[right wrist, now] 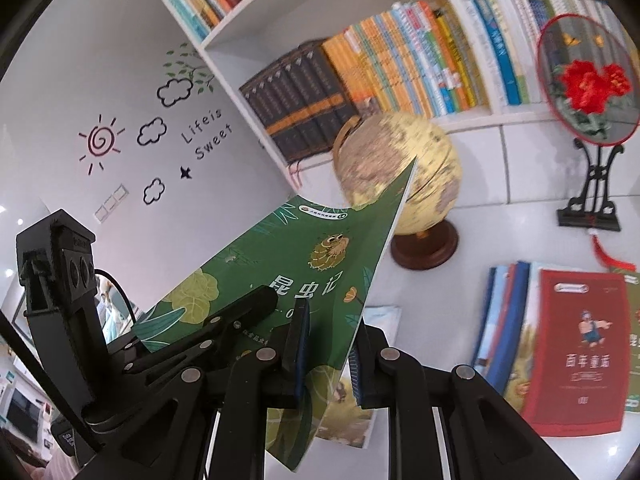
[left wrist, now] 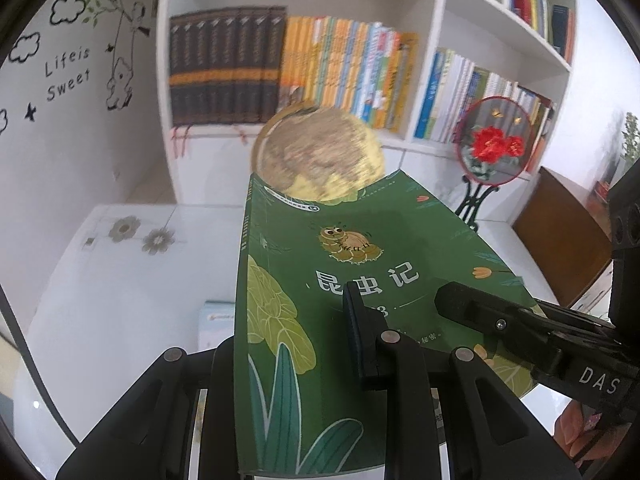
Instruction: Organize books
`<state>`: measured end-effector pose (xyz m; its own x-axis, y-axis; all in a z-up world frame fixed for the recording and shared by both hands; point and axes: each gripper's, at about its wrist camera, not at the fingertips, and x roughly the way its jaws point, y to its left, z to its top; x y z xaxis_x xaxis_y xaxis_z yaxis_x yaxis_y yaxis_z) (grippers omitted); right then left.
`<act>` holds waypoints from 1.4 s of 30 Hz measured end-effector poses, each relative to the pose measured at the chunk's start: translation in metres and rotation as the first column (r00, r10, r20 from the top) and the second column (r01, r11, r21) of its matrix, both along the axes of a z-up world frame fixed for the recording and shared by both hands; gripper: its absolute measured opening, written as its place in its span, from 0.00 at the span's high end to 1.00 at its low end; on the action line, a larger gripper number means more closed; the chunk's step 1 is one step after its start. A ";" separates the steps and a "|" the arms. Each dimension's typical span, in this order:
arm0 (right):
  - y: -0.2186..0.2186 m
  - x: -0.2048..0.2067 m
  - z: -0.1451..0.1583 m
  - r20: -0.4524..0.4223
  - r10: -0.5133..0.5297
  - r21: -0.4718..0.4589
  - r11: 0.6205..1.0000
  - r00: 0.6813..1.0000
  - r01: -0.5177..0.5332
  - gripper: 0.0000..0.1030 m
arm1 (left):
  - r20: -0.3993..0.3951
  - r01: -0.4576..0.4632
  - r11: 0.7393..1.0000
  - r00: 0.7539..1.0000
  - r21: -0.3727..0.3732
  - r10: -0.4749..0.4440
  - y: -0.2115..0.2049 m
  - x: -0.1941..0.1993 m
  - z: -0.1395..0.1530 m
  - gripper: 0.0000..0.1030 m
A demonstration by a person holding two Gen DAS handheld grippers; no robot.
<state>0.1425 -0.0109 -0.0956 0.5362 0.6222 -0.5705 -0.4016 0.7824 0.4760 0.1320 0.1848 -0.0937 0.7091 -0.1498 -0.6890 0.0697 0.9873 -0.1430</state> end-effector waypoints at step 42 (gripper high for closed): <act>0.090 0.010 -0.175 -0.243 -0.037 -0.095 0.995 0.969 0.014 0.83 | -0.322 -0.074 0.989 0.946 -0.127 0.030 0.082 0.009 -0.164 0.67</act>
<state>0.1522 0.0792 -0.2707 0.3885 0.5491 -0.7400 -0.2617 0.8358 0.4827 0.1407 0.2663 -0.2575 0.4656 -0.2260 -0.8556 -0.0525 0.9581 -0.2816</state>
